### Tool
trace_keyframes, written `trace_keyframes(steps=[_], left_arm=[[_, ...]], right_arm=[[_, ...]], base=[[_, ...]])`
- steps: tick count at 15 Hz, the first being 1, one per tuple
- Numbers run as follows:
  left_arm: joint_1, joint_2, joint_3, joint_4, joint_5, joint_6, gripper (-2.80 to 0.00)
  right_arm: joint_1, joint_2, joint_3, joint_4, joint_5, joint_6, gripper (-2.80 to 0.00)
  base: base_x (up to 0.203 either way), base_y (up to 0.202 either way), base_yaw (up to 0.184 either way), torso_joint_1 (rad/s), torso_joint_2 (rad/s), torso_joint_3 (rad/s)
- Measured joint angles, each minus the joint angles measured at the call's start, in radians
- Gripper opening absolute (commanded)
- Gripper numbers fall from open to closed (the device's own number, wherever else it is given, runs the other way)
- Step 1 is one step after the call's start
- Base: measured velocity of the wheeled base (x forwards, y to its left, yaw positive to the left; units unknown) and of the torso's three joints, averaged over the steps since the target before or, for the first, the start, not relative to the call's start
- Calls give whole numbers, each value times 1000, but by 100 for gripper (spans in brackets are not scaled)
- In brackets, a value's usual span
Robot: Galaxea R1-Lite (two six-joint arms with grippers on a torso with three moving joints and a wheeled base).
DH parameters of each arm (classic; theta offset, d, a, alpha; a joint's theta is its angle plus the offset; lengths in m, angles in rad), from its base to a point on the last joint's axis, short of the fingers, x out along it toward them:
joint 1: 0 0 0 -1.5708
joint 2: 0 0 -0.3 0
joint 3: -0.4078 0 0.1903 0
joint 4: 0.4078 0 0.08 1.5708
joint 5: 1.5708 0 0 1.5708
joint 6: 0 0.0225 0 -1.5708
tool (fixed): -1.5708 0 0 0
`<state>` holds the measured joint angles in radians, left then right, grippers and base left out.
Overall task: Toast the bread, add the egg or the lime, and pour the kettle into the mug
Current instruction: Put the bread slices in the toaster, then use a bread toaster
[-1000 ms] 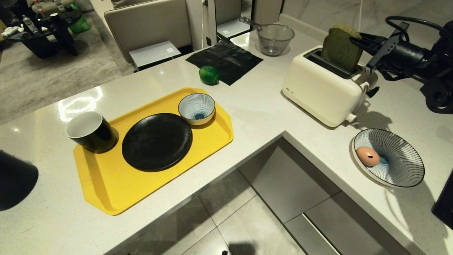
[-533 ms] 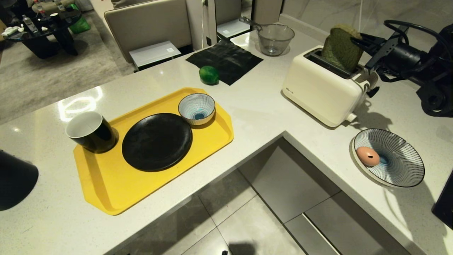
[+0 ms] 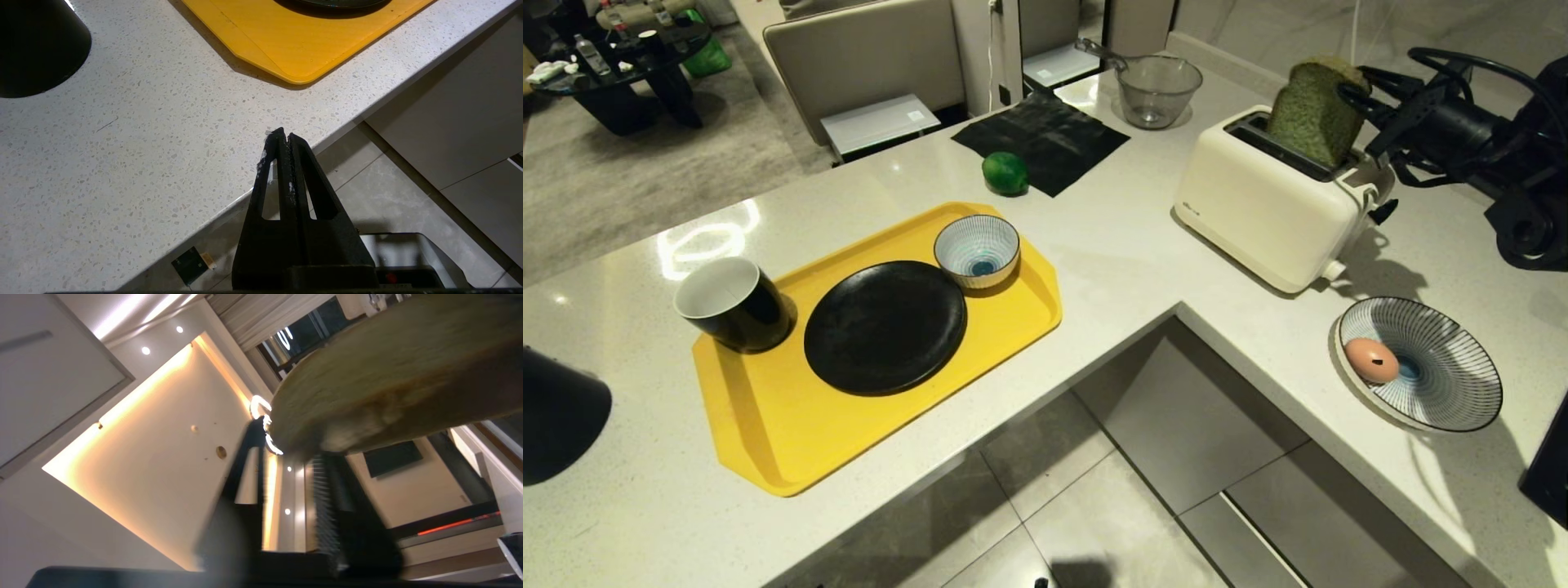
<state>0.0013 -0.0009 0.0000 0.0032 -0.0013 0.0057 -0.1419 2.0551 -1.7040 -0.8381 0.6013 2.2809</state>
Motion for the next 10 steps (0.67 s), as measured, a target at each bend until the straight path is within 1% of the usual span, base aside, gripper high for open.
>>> trace_keyframes(steps=[6, 8, 10], left_arm=[[1, 0, 0, 0, 0, 0, -280], [0, 0, 0, 0, 0, 0, -280], [0, 0, 0, 0, 0, 0, -280]], right_arm=[[1, -22, 23, 1, 11, 10, 0], [1, -40, 33, 1, 37, 10, 0], [0, -76, 50, 1, 84, 10, 0]], base=[[0, 0, 0, 0, 0, 0], [0, 0, 0, 0, 0, 0], [0, 0, 0, 0, 0, 0]])
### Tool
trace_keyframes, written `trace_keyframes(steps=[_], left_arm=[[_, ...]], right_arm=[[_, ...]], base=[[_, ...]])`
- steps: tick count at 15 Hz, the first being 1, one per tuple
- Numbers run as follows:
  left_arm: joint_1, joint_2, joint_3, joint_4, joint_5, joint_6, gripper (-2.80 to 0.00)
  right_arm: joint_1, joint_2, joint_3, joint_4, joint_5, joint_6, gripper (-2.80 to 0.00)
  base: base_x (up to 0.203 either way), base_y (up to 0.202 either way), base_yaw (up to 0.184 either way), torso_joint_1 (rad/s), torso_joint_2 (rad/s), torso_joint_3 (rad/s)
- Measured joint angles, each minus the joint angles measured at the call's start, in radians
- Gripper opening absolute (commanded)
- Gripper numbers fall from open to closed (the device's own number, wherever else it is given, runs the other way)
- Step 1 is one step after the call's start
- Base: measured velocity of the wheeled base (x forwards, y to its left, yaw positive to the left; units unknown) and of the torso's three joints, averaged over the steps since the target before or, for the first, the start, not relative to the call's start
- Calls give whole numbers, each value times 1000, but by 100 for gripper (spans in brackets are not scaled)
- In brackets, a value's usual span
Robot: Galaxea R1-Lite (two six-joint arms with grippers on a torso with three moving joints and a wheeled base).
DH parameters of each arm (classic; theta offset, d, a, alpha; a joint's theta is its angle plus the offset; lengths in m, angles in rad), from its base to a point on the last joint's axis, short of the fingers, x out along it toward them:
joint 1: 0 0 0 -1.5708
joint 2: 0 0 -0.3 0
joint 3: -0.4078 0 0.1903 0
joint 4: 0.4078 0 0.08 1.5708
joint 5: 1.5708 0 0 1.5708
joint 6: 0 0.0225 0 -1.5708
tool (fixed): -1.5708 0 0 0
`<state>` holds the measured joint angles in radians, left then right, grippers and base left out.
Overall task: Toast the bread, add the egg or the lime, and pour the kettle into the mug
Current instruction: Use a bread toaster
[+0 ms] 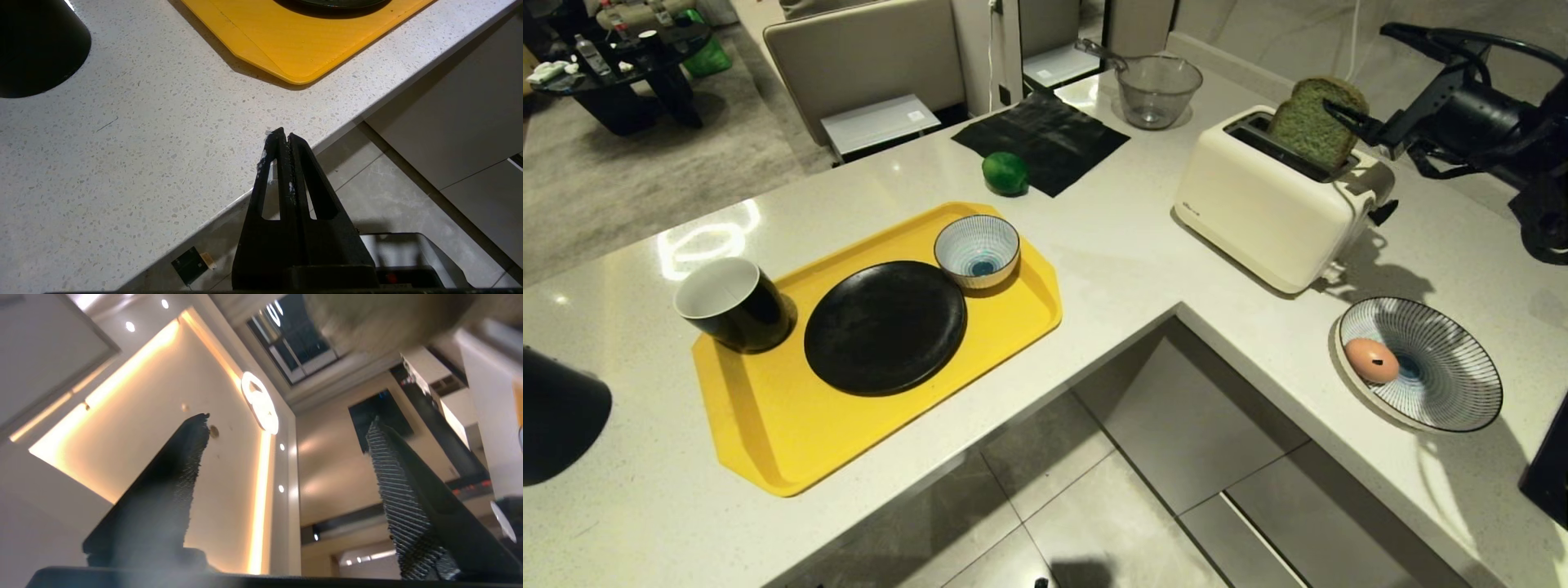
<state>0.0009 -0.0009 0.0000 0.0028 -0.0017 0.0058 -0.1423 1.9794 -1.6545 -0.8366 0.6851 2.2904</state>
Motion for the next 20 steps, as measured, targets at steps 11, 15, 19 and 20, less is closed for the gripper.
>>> trace_keyframes(steps=[11, 15, 19, 20], left_arm=[[1, 0, 0, 0, 0, 0, -280], [0, 0, 0, 0, 0, 0, -280], [1, 0, 0, 0, 0, 0, -280], [0, 0, 0, 0, 0, 0, -280]], right_arm=[[-221, -361, 25, 414, 228, -438, 0], [-262, -430, -14, 878, 229, -979, 0], [-273, -490, -20, 1261, 177, -1557, 0], [-274, -506, -18, 1322, 156, -1662, 0]], base=[[0, 0, 0, 0, 0, 0], [0, 0, 0, 0, 0, 0], [0, 0, 0, 0, 0, 0], [0, 0, 0, 0, 0, 0]])
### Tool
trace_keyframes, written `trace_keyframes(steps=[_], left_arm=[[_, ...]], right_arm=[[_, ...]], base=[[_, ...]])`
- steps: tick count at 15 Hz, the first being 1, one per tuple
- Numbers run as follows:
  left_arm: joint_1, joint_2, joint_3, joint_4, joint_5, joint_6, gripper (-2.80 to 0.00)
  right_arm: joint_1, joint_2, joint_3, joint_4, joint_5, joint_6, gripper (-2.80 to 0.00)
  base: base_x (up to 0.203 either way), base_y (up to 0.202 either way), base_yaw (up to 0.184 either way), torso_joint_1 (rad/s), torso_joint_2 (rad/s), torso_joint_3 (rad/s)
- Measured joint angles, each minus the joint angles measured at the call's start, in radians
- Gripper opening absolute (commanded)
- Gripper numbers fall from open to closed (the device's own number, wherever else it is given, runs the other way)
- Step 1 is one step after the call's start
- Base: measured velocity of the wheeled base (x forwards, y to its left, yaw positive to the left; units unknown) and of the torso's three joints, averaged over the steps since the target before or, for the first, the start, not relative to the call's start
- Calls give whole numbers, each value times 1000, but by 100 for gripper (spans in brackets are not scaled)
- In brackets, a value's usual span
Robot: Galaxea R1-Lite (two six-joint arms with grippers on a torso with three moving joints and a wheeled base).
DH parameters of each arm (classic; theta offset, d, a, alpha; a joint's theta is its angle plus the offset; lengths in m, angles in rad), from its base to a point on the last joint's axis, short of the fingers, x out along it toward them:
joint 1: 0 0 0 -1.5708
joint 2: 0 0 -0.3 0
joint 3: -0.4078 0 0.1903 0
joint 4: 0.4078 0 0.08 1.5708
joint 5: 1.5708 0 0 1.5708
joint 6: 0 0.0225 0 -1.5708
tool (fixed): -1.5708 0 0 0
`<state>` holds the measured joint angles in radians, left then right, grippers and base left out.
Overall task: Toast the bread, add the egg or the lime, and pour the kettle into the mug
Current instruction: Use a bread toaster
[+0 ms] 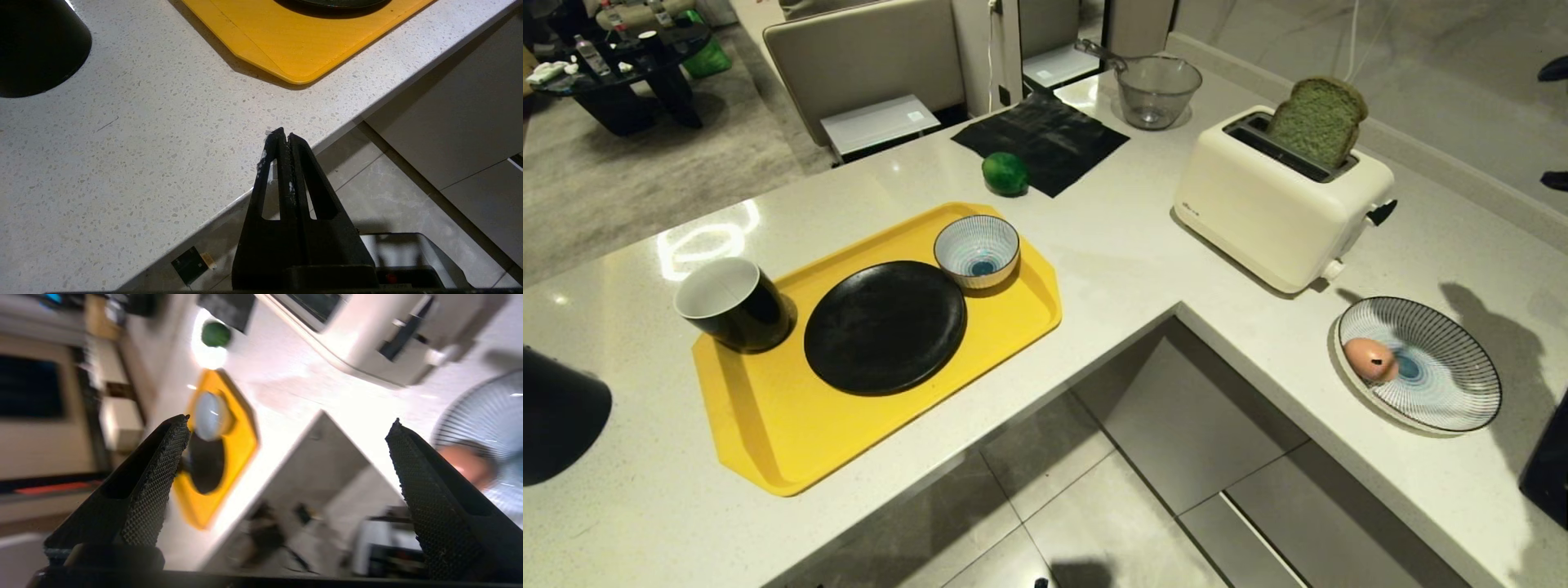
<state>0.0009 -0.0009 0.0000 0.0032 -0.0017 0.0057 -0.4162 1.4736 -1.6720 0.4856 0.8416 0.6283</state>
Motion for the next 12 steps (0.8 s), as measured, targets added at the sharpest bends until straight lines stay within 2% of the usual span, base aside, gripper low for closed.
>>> trace_keyframes(steps=[1, 2, 6, 10, 12], left_arm=[[0, 0, 0, 0, 0, 0, -280], [0, 0, 0, 0, 0, 0, -280], [1, 0, 0, 0, 0, 0, -280], [1, 0, 0, 0, 0, 0, -280], [1, 0, 0, 0, 0, 0, -280]], right_arm=[[-1, -13, 3, 32, -16, -67, 0], [-1, -24, 10, 35, -29, -93, -280], [-1, -54, 47, 32, -69, -111, -280], [-11, -71, 108, 27, -68, -218, -280], [-14, -73, 175, -27, -63, -261, -280]], base=[[0, 0, 0, 0, 0, 0], [0, 0, 0, 0, 0, 0], [0, 0, 0, 0, 0, 0], [0, 0, 0, 0, 0, 0], [0, 0, 0, 0, 0, 0]])
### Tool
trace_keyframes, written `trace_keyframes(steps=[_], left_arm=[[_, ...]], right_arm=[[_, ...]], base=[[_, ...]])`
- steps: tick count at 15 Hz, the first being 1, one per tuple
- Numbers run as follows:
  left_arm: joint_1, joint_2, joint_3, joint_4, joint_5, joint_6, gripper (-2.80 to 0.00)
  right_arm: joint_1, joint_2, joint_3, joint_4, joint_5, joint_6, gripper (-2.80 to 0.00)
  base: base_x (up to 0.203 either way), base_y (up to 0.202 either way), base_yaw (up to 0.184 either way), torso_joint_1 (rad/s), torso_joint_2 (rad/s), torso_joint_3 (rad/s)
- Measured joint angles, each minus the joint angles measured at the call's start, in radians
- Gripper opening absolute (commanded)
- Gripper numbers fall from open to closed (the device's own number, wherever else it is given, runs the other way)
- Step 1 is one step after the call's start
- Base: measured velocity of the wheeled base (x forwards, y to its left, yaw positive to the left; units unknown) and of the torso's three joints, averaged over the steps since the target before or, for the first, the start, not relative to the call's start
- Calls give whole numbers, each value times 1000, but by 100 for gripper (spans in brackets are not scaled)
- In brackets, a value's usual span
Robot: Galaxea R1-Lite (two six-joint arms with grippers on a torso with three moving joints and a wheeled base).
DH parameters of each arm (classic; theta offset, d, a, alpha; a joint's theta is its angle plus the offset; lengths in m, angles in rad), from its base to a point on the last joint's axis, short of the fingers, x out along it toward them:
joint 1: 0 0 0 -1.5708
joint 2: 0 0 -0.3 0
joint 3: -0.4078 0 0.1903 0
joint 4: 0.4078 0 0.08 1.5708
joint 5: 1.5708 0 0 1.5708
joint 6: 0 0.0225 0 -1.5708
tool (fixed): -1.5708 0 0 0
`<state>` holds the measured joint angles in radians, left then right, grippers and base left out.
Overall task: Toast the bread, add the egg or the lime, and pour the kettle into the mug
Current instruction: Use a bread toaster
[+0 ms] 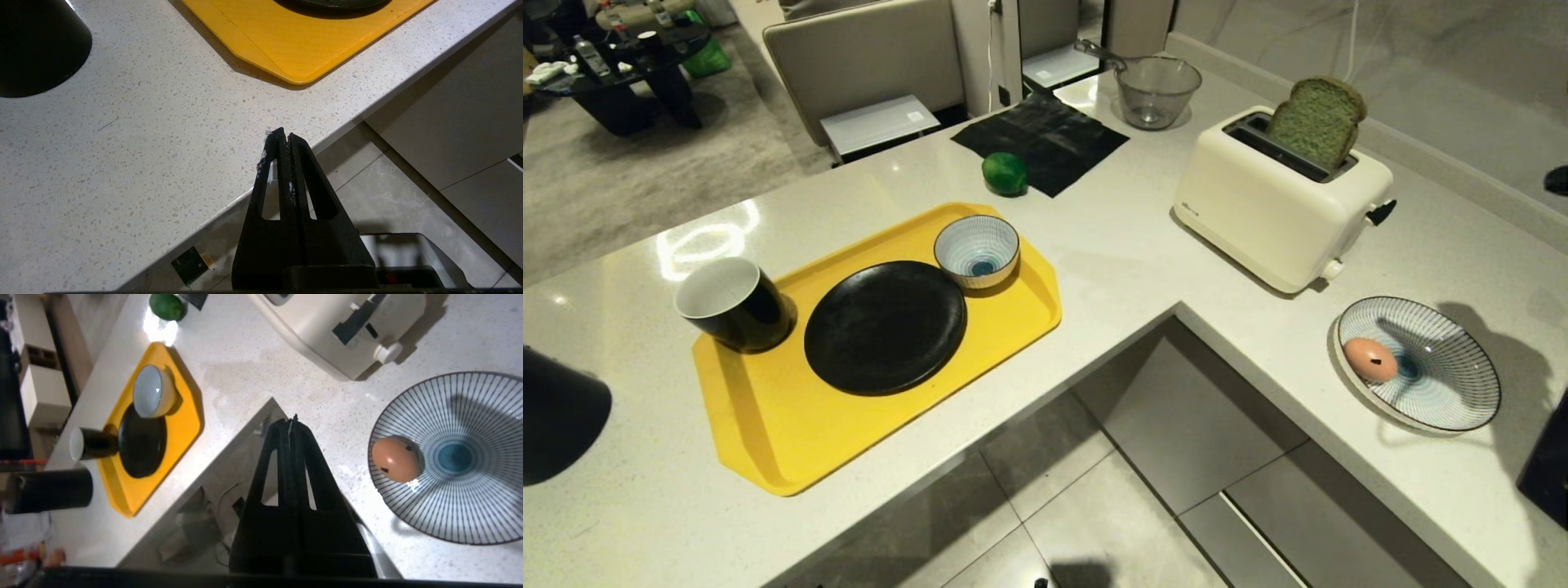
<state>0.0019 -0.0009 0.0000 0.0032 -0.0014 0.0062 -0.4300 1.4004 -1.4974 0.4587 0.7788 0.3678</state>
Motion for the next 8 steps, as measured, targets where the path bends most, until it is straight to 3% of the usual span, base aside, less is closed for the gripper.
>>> trace_keyframes(steps=[3, 6, 8], left_arm=[[-1, 0, 0, 0, 0, 0, -280], [0, 0, 0, 0, 0, 0, -280], [0, 0, 0, 0, 0, 0, -280]], right_arm=[[-4, 1, 212, -232, 18, -44, -280], [-6, 26, 442, -650, 100, -52, -280], [-4, 65, 498, -874, 146, -25, -280]], base=[[0, 0, 0, 0, 0, 0], [0, 0, 0, 0, 0, 0], [0, 0, 0, 0, 0, 0]])
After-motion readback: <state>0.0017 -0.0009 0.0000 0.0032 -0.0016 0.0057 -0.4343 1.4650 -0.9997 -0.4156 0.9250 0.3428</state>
